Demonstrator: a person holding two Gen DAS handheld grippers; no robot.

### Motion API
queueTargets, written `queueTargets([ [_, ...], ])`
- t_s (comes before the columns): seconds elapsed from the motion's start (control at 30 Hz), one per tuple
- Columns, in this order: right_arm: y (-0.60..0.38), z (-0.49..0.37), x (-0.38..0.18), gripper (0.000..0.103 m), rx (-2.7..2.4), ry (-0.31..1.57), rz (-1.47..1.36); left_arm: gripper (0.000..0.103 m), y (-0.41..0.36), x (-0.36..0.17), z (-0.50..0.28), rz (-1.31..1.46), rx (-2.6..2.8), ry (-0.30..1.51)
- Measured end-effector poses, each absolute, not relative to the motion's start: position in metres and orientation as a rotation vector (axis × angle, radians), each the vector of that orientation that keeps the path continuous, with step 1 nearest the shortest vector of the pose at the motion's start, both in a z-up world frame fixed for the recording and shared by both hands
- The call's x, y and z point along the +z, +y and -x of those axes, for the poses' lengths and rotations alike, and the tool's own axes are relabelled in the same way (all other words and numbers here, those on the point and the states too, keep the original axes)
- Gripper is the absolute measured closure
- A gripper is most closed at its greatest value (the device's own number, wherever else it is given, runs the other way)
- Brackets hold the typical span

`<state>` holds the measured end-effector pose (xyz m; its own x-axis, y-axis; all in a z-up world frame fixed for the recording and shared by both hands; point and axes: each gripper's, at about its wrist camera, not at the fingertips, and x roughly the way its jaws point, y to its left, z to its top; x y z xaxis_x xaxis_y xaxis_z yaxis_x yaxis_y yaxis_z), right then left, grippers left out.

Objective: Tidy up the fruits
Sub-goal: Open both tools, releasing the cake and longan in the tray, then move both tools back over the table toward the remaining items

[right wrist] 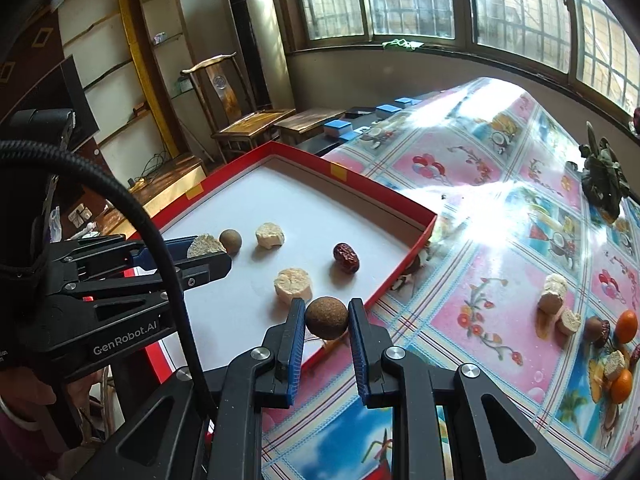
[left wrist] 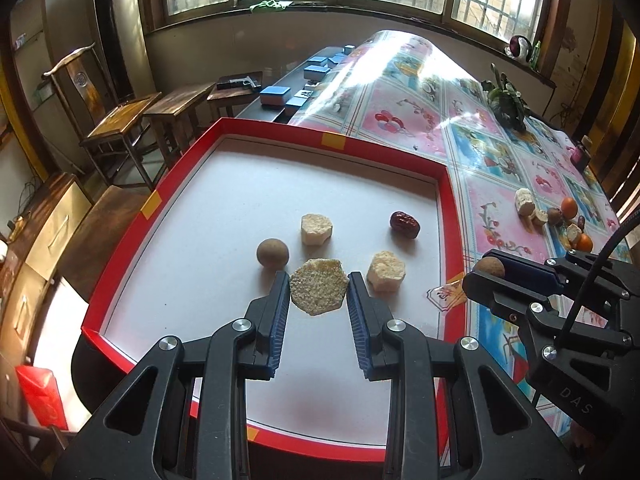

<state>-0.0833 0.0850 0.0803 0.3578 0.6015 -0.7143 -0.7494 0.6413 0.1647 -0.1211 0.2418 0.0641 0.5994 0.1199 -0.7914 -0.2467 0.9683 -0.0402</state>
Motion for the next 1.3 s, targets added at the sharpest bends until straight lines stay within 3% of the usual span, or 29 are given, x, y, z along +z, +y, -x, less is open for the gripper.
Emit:
queueTargets([
  [0.63,0.143,0.090,0.039,0.082,1.007,0.914,0.267,0.075,0.259,0.037,0.121,0.180,0.289,0.949],
  [0.7,0.142,0.091,0.038,0.076,1.014,0.913,0.257,0.068,0.260,0.036,0.120,0.194,0.287,0.952],
  [0.77,0.139,0.093,0.038,0.069,1.015,0.904,0.248,0.044,0.260,0.037,0.120,0.207,0.289,0.947],
  [1.03,0.095,0.091,0.064,0.068,0.973,0.815,0.168,0.035,0.246,0.066,0.122,0.230,0.220,0.898],
  [1.07,0.087,0.088,0.068,0.067,0.960,0.803,0.155,0.035,0.240,0.071,0.121,0.225,0.203,0.882],
  [1.13,0.067,0.087,0.076,0.055,0.919,0.772,0.141,0.031,0.224,0.083,0.119,0.194,0.178,0.832],
  [1.2,0.046,0.086,0.084,0.053,0.871,0.739,0.136,0.024,0.204,0.092,0.115,0.150,0.143,0.788],
  [1.3,0.013,0.084,0.092,0.049,0.805,0.717,0.119,0.024,0.175,0.097,0.104,0.112,0.079,0.785],
])
